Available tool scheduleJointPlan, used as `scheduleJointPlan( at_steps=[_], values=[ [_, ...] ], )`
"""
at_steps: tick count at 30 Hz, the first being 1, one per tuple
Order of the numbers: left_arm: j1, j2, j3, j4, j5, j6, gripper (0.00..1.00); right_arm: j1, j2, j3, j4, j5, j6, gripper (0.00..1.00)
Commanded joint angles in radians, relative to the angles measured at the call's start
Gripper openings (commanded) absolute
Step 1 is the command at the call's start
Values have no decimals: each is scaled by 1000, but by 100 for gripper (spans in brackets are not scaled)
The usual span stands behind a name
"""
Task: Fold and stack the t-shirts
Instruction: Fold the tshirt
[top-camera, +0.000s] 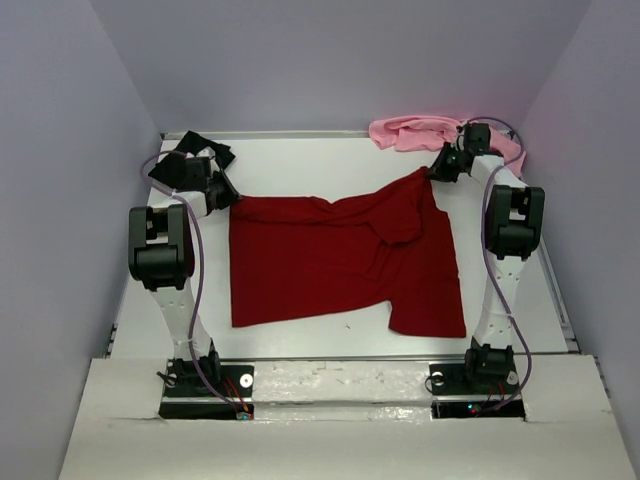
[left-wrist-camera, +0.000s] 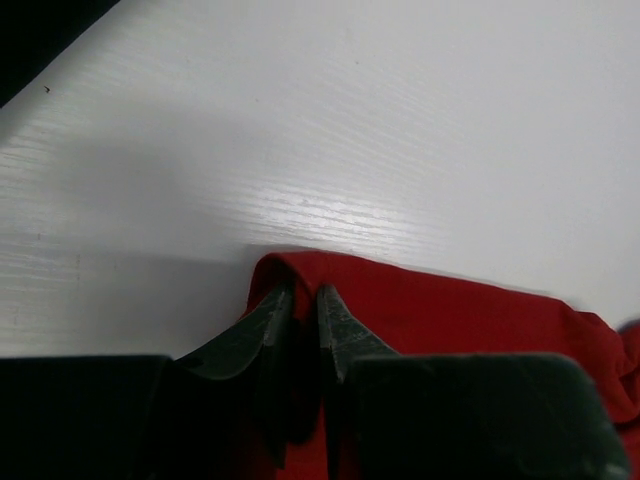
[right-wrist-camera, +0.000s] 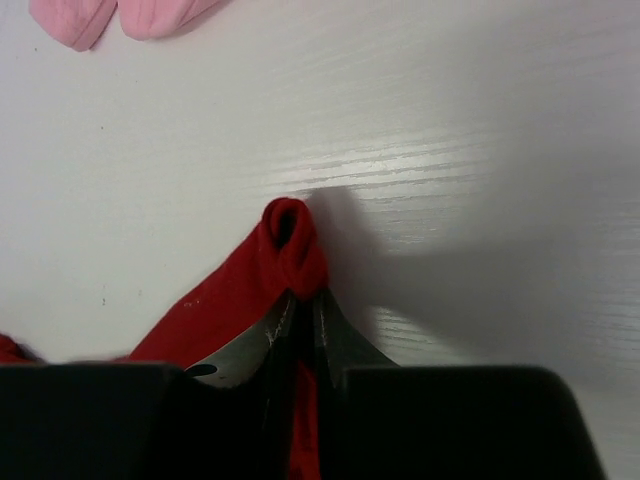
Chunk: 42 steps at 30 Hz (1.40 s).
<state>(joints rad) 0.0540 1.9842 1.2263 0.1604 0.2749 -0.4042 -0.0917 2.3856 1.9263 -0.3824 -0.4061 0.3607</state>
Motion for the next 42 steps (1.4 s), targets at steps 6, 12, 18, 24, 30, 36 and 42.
scheduleJointPlan(
  at_steps=[6, 12, 18, 24, 30, 36, 42],
  values=[
    [6, 16, 65, -30, -80, 28, 24, -5, 0, 80, -35, 72, -39, 12],
    [6, 15, 67, -35, -91, 28, 23, -14, 3, 69, -41, 98, -34, 12],
    [6, -2, 56, -36, -121, 24, 24, -34, -6, 57, -49, 144, -23, 11],
    [6, -13, 52, -39, -148, 19, 24, -52, -16, 45, -52, 171, -14, 11],
    [6, -15, 50, -41, -158, 18, 24, -62, -14, 43, -52, 170, -9, 11],
    [7, -13, 55, -41, -160, 19, 24, -62, -12, 45, -50, 171, -6, 11],
    [10, -12, 58, -45, -175, 22, 24, -72, -16, 37, -52, 196, -6, 5]
  ],
)
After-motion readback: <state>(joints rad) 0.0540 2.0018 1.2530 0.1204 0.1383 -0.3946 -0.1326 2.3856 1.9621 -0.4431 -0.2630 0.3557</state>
